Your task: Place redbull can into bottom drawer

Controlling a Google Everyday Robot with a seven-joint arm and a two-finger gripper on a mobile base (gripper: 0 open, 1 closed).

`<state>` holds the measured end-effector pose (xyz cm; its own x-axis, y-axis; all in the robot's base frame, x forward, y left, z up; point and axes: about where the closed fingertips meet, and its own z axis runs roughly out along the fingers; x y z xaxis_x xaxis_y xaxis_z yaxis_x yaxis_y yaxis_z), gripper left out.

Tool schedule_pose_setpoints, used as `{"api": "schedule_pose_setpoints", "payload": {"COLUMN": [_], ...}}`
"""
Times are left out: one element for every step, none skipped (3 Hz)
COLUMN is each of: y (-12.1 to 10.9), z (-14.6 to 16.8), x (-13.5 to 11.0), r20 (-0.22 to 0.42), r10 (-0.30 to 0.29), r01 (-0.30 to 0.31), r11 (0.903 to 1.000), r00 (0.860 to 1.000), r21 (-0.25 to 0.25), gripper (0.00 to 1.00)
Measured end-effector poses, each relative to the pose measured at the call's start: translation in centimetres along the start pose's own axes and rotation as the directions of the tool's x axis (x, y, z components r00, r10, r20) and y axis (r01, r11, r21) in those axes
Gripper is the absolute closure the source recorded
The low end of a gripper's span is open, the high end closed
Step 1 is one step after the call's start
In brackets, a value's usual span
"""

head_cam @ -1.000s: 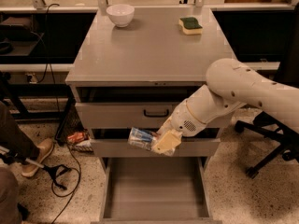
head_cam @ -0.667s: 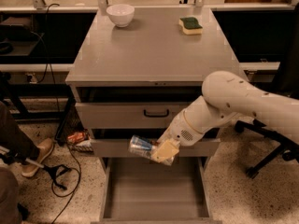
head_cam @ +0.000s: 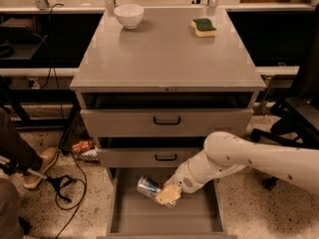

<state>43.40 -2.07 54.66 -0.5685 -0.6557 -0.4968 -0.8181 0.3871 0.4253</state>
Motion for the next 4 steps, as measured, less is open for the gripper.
{"api": "schedule_pose_setpoints", "payload": {"y": [-3.1, -3.9, -4.2, -8.3], "z": [6.9, 8.5, 9.1, 11.4], "x": [1.9, 2.5, 2.6, 3.3], "r20": [0.046, 0.068, 0.081, 0.118], "r10": [0.061, 0.088, 0.093, 0.108], "r01": [-0.061, -0.089, -0.093, -0.113], "r11": [0.9981, 0.9960, 0.9956, 0.9927], "r00": [0.997, 0.994, 0.992, 0.987], "r21": [0.002, 0.008, 0.002, 0.042], "gripper": [1.00, 1.00, 1.00, 1.00]}}
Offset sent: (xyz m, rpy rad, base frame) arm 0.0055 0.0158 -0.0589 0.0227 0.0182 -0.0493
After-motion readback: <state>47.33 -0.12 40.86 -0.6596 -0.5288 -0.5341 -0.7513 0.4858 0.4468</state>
